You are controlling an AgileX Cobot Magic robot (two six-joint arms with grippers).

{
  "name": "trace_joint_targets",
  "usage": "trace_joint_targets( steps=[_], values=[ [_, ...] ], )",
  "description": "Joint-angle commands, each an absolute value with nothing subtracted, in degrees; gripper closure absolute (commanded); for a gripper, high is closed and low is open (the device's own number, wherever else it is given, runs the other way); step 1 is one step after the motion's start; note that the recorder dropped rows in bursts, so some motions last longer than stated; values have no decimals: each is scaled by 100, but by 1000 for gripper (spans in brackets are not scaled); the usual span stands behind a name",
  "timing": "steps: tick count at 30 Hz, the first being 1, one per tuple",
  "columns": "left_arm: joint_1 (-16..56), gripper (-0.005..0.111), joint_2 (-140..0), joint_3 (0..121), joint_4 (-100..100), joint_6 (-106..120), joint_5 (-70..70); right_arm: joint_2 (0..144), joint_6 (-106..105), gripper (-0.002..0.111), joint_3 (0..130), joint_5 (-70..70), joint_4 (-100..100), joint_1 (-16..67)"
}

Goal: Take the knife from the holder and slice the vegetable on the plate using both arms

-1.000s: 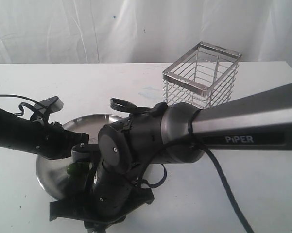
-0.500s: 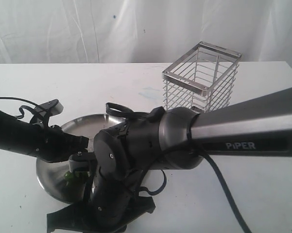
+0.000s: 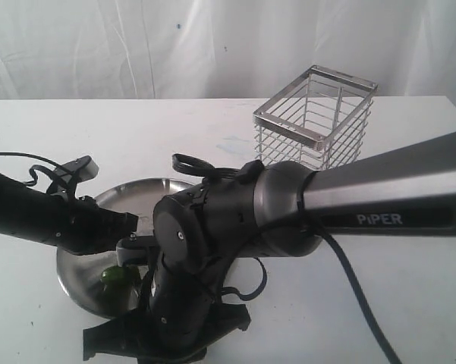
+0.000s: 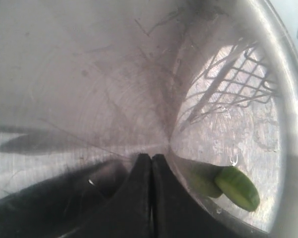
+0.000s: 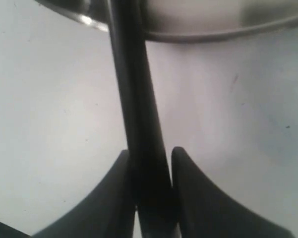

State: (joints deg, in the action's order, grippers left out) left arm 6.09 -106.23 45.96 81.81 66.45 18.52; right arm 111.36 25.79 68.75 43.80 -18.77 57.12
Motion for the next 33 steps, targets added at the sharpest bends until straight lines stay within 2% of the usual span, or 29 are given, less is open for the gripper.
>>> trace_joint_targets(
  steps=[1, 8, 20, 28, 33],
  values=[
    [643, 107, -10779, 4613, 7767, 6643, 1702, 11156, 2860, 108, 6796, 5050, -1735, 5773],
    [568, 107, -9951, 5288, 7767, 6622, 1650, 11156, 2869, 108, 6796, 5117, -1539, 5773],
    [556, 107, -8919, 5304, 7804, 6347, 1431, 10802, 2858, 108, 6796, 4780, -1440, 5691],
    [188, 107, -8466, 5304, 8299, 5975, 1812, 10293, 2217, 108, 7110, 4906, -1443, 5296],
    [10, 107, -8209, 5282, 8288, 5975, 2033, 10412, 1717, 108, 7457, 5062, -1479, 4771]
  ],
)
